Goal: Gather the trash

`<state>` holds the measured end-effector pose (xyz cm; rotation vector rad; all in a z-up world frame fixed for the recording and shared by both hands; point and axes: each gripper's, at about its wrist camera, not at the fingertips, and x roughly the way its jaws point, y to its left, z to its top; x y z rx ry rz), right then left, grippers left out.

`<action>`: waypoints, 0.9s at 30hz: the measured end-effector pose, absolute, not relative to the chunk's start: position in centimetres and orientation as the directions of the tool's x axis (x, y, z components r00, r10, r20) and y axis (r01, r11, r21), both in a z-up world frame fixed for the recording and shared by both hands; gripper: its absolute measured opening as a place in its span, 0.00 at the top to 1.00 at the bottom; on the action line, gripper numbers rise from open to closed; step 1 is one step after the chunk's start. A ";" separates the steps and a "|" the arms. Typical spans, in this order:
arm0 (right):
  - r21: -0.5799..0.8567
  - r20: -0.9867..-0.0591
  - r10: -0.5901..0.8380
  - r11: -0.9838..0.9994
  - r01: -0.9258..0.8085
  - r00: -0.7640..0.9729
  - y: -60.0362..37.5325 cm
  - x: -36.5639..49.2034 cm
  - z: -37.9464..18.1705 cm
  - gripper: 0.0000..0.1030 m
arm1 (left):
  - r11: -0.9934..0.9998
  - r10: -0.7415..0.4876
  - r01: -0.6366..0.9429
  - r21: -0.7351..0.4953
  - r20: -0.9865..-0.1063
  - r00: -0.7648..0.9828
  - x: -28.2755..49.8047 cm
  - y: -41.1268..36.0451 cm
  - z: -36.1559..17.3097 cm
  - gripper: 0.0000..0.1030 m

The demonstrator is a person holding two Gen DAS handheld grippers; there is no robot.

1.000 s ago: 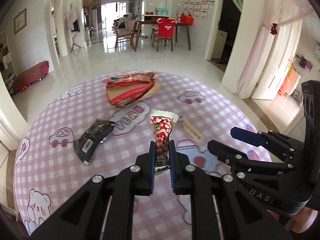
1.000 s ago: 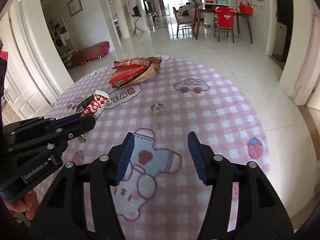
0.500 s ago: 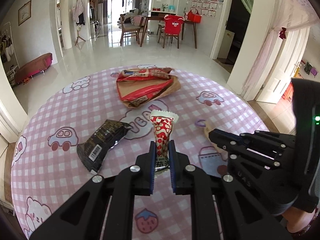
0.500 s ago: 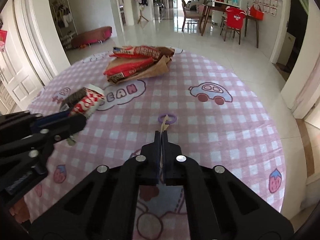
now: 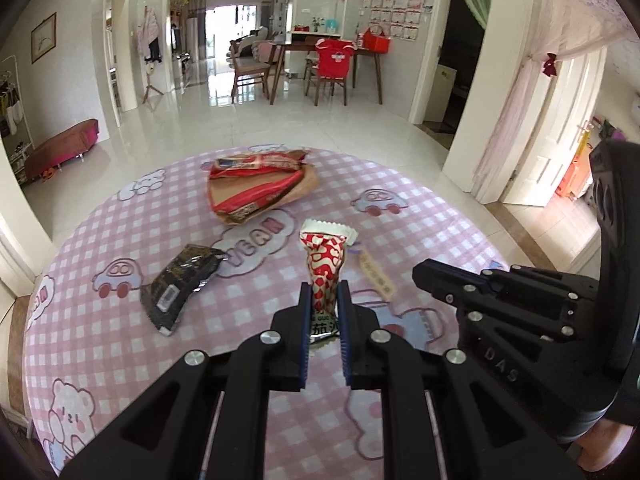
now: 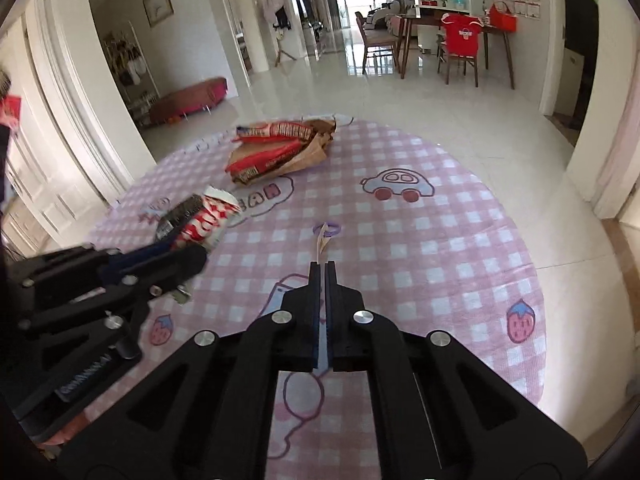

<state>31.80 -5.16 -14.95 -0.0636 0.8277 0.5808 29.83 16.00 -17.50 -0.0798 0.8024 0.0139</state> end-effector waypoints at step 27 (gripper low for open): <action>0.067 -0.776 0.389 0.834 -0.548 0.497 -1.0 35.7 -18.4 1.00 | 0.993 -0.041 -0.055 -0.100 -0.760 0.649 32.6 18.7 -20.5 0.88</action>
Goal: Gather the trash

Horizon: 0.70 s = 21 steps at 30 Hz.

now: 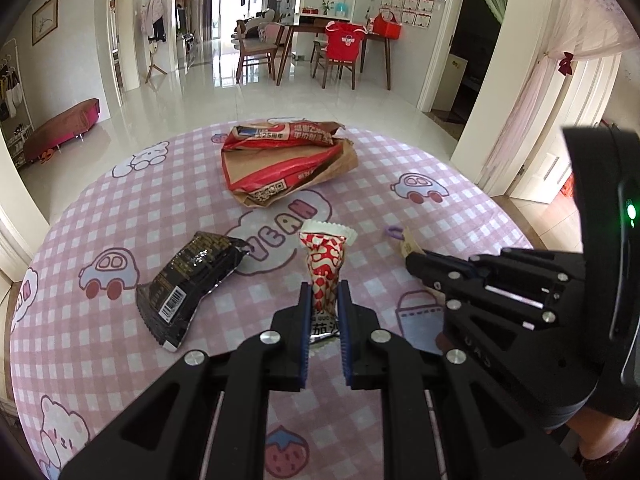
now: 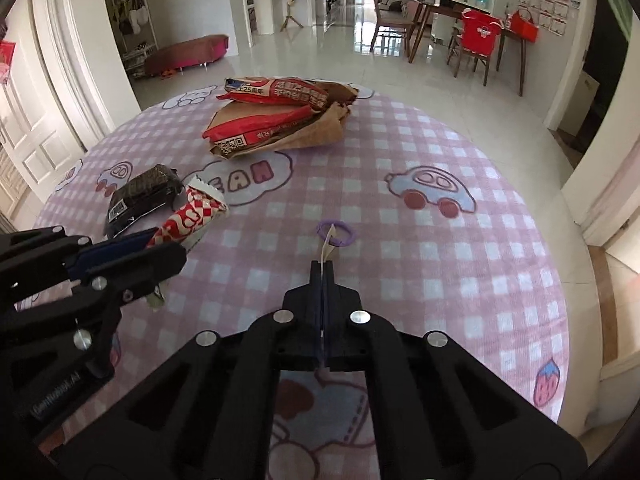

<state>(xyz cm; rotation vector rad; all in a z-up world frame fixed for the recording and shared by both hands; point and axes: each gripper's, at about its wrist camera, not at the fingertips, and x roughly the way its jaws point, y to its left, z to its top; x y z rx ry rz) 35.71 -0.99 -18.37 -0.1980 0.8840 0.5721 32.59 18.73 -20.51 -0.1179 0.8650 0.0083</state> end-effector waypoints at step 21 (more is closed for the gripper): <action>0.355 -0.585 0.431 0.898 -0.261 0.687 -25.3 23.2 -14.3 1.00 | 0.943 -0.291 0.313 -0.115 -0.739 0.607 28.6 -1.1 -17.4 0.88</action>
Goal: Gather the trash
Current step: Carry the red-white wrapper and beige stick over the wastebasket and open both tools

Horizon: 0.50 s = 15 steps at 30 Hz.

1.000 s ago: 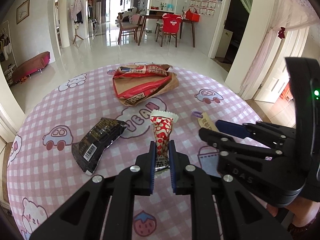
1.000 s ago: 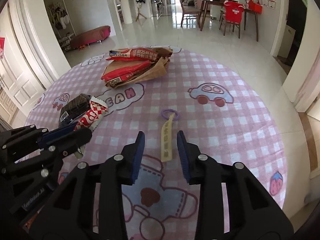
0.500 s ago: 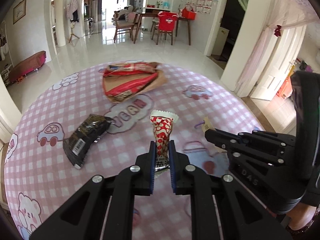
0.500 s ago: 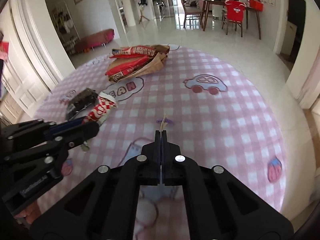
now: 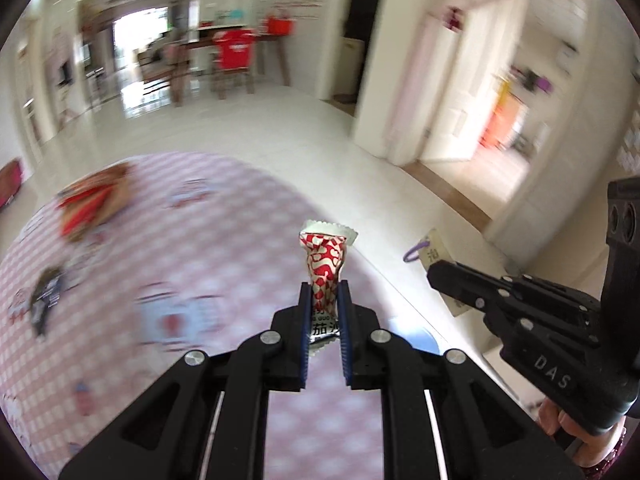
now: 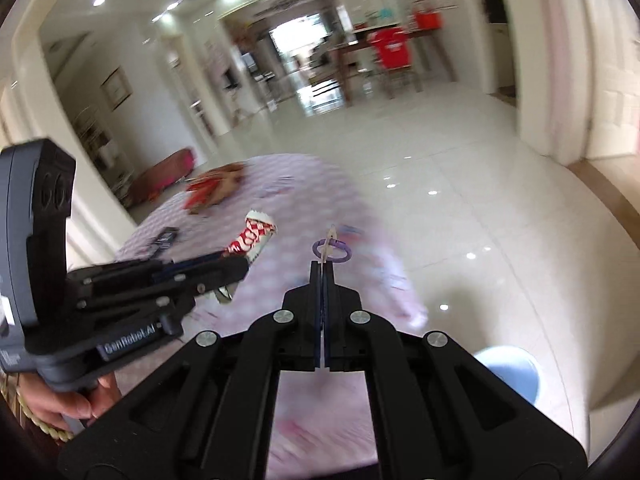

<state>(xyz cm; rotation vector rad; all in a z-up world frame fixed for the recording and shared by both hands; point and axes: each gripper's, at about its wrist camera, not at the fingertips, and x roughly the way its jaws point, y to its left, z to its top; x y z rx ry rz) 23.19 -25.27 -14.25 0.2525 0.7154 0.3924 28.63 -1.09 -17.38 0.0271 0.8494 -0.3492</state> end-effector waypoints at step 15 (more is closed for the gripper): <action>0.404 -0.653 0.150 0.899 0.173 0.743 -43.8 16.8 -21.2 1.00 | 0.798 -0.398 0.591 -0.117 -0.839 0.371 30.1 -22.9 -23.6 0.38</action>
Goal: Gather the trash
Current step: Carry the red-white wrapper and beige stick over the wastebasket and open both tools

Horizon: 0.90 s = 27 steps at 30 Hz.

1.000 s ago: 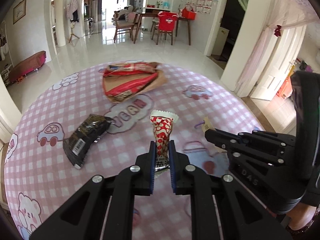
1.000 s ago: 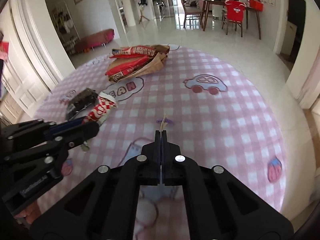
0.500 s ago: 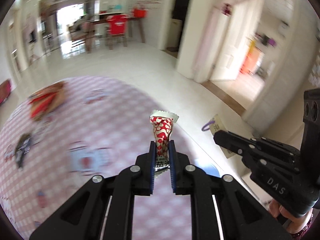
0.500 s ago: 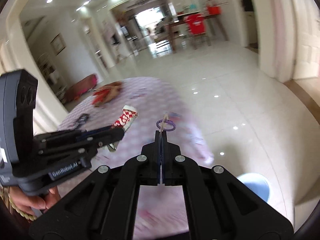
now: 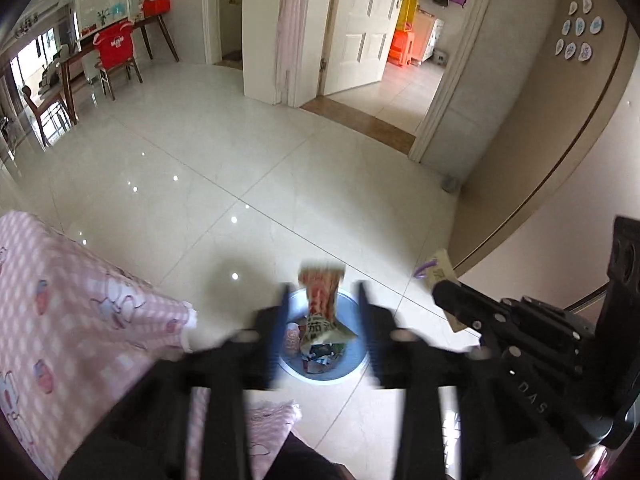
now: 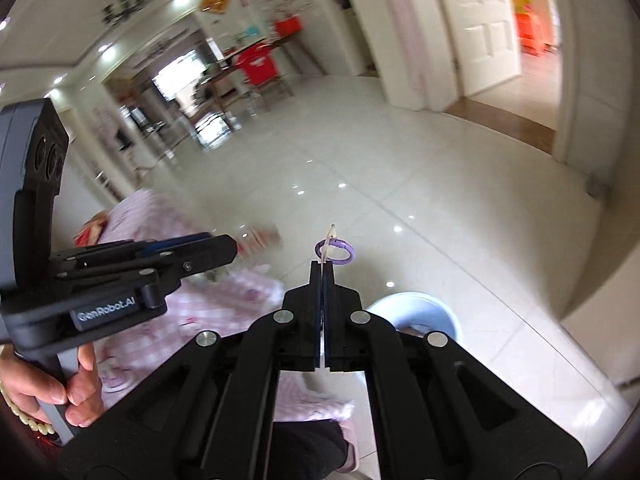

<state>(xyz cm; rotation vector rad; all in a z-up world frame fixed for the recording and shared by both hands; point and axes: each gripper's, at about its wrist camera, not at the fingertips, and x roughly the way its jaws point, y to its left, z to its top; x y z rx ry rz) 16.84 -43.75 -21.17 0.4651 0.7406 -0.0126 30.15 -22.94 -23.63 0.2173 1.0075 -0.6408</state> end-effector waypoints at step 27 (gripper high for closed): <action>0.415 -0.680 0.168 0.891 0.185 0.714 -44.7 19.3 -23.5 0.98 | 0.884 -0.307 0.462 -0.075 -0.838 0.452 31.6 -19.3 -24.3 0.23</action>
